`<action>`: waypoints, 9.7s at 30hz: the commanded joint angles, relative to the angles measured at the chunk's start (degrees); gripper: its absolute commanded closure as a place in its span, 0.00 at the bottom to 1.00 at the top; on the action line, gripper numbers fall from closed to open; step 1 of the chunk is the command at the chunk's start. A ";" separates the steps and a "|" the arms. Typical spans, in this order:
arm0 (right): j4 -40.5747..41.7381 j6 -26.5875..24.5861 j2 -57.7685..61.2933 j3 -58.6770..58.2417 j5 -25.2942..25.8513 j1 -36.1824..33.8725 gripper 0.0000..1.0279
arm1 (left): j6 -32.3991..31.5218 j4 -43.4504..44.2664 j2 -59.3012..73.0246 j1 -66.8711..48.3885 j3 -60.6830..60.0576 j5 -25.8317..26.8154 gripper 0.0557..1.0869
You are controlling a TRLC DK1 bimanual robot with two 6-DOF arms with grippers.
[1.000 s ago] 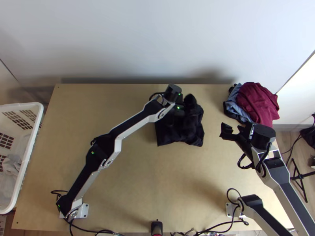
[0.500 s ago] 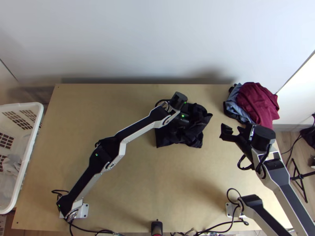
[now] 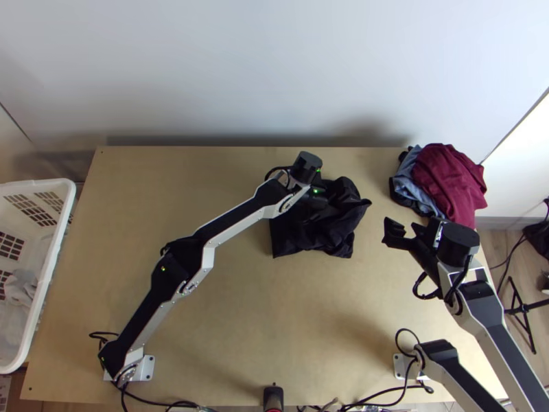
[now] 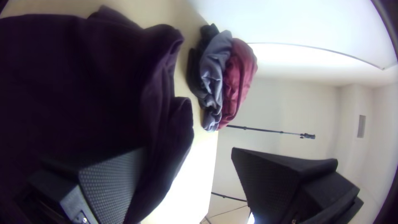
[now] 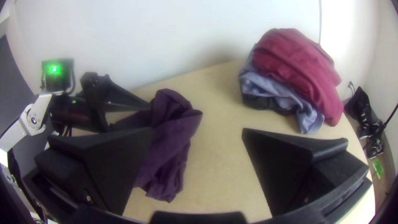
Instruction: Fold the t-shirt
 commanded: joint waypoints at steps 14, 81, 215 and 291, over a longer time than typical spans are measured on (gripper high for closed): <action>0.99 -0.64 10.50 6.13 -2.09 11.34 0.15 | 7.72 -8.36 -10.59 15.18 -3.76 3.47 0.05; 4.33 -15.58 36.16 14.39 3.27 16.35 0.97 | 34.52 -25.50 -36.61 30.03 -47.62 2.41 0.05; 11.80 -56.98 54.44 14.30 31.66 33.75 0.04 | 44.37 -19.70 -63.33 50.07 -74.69 7.16 0.05; 30.96 -81.15 45.74 40.76 21.46 -20.13 0.97 | 52.10 -27.96 -65.70 62.03 -75.66 9.71 0.05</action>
